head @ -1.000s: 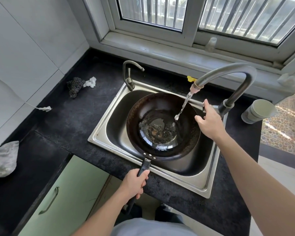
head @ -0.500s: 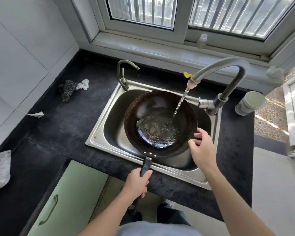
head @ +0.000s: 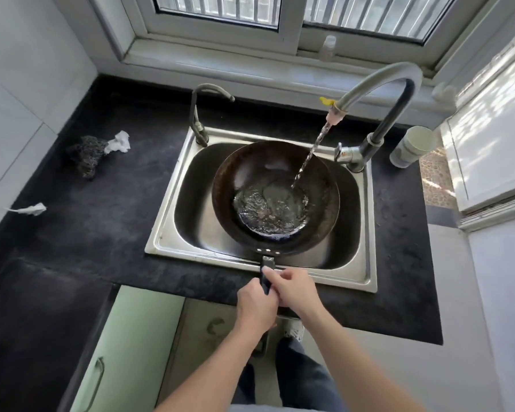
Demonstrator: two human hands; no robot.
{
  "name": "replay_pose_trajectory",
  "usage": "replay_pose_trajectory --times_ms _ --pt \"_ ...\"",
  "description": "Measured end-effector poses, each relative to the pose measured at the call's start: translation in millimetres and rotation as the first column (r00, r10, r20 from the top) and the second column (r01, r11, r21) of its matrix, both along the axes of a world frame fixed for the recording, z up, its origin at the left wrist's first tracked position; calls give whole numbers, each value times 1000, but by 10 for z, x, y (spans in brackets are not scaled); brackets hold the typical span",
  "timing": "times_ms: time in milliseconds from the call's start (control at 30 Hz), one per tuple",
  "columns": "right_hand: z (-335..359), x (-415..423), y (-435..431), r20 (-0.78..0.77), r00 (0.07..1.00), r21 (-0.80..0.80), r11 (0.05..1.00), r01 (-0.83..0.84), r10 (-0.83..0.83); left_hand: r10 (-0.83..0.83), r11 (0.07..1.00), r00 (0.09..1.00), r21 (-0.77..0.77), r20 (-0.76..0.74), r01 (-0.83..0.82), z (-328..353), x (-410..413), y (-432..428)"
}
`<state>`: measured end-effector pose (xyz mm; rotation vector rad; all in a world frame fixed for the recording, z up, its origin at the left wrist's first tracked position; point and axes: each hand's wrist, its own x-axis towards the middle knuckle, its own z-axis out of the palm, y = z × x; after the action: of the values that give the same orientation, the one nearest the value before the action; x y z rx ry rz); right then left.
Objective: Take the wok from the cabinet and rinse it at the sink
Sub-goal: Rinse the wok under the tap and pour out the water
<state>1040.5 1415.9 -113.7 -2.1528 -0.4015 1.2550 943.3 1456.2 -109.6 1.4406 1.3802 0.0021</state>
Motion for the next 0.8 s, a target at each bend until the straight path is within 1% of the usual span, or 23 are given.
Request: replay_pose_trajectory --times_ms 67,133,233,333,400,467,600,667,800 --pt "-5 -70 48 -71 997 -21 999 26 -28 3 1000 1000 -17 -3 -3 15 -6 3" --pt "-2 -95 61 -157 981 2 994 113 -111 7 1000 1000 -23 -1 -7 3 -23 -4" --pt "8 -80 53 -202 972 33 991 130 -121 5 1000 1000 -23 28 -4 -23 -86 -49" --pt "-3 -110 27 -235 962 67 985 160 -140 94 983 986 -167 135 -71 46 -168 -183" --pt "-47 -149 1 -264 951 94 977 192 -162 194 937 961 -328 197 -122 129 -227 -282" --pt "-74 -168 -13 -293 936 117 964 239 -197 257 898 941 -413 218 -149 133 -284 -354" --pt "-102 -207 -38 -391 885 152 930 334 -254 315 884 916 -429 249 -187 98 -335 -395" --pt "-64 -249 -33 -444 842 152 901 407 -306 312 885 912 -430 267 -178 80 -347 -395" --pt "-57 -315 64 -494 797 112 883 455 -348 287 897 913 -417 290 -149 44 -372 -385"
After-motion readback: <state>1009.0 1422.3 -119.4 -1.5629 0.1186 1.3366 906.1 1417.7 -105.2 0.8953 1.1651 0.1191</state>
